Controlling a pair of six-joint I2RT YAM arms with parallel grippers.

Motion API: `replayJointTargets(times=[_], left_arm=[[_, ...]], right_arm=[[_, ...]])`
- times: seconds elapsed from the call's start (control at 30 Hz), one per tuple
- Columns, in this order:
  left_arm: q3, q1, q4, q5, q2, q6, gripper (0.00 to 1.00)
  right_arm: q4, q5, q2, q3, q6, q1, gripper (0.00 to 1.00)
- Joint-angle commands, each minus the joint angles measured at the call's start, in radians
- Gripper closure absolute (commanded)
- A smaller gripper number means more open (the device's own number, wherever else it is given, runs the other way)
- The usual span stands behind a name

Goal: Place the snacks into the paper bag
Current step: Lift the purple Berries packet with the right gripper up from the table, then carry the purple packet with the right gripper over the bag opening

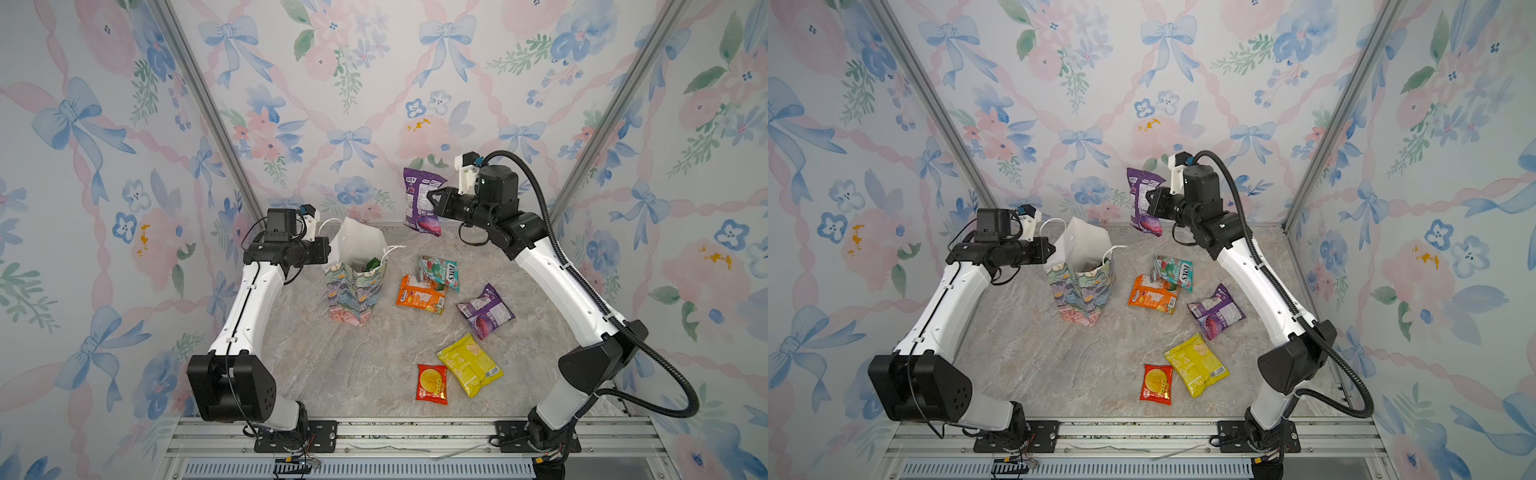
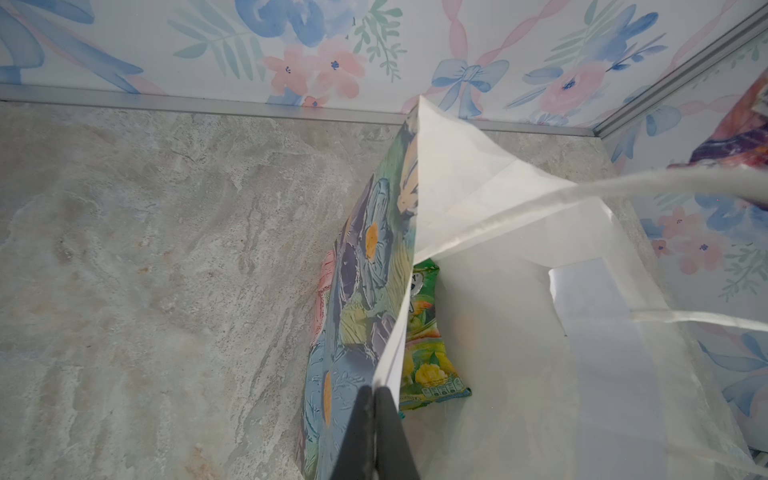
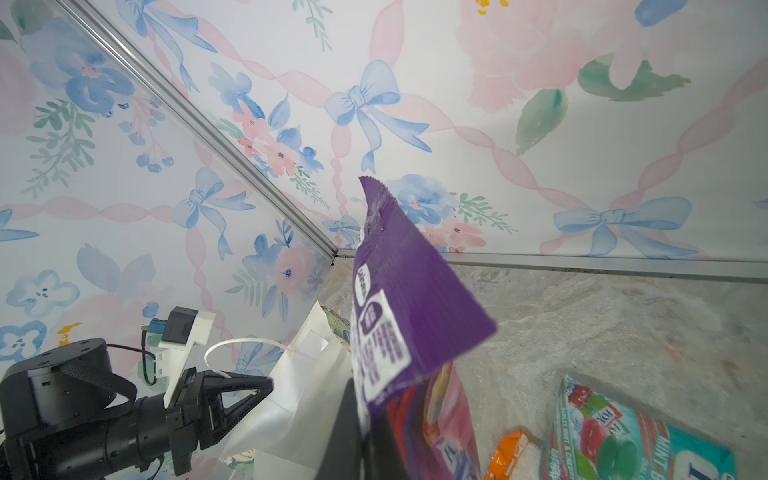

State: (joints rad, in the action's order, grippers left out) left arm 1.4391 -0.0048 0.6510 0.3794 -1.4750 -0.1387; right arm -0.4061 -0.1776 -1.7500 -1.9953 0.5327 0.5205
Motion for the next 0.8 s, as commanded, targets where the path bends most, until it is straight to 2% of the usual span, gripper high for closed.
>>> replayJointTargets(times=[0.0,0.3,0.4,0.57,0.77], left_arm=[[-0.025,0.011,0.025,-0.002,0.010,0.019,1.00],[-0.027,0.010,0.024,-0.004,0.017,0.021,1.00],[-0.027,0.009,0.024,-0.004,0.018,0.021,1.00],[-0.028,0.011,0.024,-0.009,0.022,0.021,1.00],[-0.029,0.011,0.023,-0.010,0.024,0.020,1.00]], right_arm=[[-0.003,0.012,-0.045,-0.114,-0.044,0.032,1.00],[-0.094,0.006,-0.223,-0.411,-0.079,0.124,1.00],[-0.116,-0.005,-0.263,-0.465,-0.078,0.152,1.00],[-0.117,-0.018,-0.278,-0.457,-0.070,0.194,1.00],[-0.102,-0.031,-0.257,-0.370,-0.060,0.230,1.00]])
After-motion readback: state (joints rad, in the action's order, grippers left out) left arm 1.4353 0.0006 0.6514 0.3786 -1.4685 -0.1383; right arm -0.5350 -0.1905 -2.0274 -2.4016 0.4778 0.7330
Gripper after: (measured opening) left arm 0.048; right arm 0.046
